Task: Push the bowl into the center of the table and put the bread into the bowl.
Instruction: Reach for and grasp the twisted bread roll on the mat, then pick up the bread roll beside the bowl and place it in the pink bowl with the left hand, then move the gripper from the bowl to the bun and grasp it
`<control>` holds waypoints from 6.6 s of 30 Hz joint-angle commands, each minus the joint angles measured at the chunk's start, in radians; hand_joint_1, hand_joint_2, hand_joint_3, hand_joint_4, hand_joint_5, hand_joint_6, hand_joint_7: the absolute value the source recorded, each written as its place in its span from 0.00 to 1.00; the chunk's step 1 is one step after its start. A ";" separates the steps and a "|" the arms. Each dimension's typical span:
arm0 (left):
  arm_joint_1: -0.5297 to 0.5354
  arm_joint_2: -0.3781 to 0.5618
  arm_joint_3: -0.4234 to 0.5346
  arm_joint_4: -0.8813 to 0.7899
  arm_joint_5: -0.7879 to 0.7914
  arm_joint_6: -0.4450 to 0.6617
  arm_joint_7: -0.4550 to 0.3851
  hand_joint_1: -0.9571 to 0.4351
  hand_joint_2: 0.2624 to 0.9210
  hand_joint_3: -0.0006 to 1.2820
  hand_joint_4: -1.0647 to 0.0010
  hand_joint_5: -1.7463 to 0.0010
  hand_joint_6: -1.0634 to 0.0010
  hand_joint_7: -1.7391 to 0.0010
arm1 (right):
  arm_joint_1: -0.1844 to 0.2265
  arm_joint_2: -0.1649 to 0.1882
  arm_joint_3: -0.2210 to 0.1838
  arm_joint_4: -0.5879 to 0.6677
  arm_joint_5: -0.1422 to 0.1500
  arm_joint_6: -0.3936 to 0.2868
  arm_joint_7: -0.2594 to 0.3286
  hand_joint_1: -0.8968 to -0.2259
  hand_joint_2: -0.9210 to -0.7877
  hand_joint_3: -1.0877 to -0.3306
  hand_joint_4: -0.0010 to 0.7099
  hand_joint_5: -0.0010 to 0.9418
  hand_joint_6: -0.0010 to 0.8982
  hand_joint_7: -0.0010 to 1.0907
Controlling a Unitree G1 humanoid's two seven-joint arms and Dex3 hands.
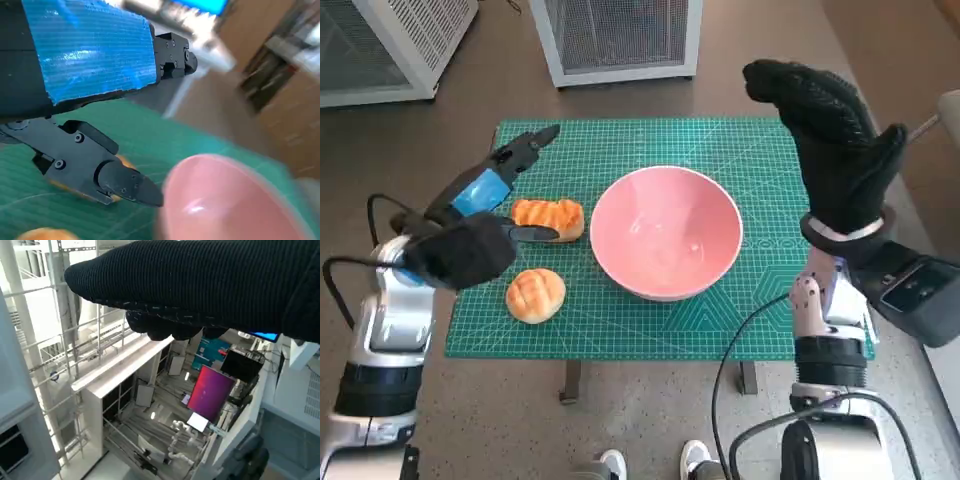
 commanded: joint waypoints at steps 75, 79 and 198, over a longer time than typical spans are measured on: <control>-0.421 -0.131 -0.344 0.868 0.254 -0.117 0.423 0.69 1.00 0.05 0.39 0.29 0.37 0.38 | 0.051 0.004 0.009 -0.020 0.045 0.038 -0.007 0.44 0.00 0.58 0.34 0.00 0.02 0.56; -0.358 -0.089 -0.292 0.654 0.241 -0.097 0.422 0.69 1.00 0.04 0.35 0.31 0.38 0.37 | 0.051 0.004 0.010 -0.019 0.052 0.043 -0.001 0.44 0.00 0.58 0.34 0.00 0.02 0.56; 0.371 0.132 0.040 -0.758 0.177 0.314 -0.264 0.75 0.67 0.00 0.89 0.99 0.78 0.99 | 0.080 -0.005 -0.002 -0.053 0.089 0.118 0.037 0.44 0.00 0.64 0.36 0.00 0.03 0.54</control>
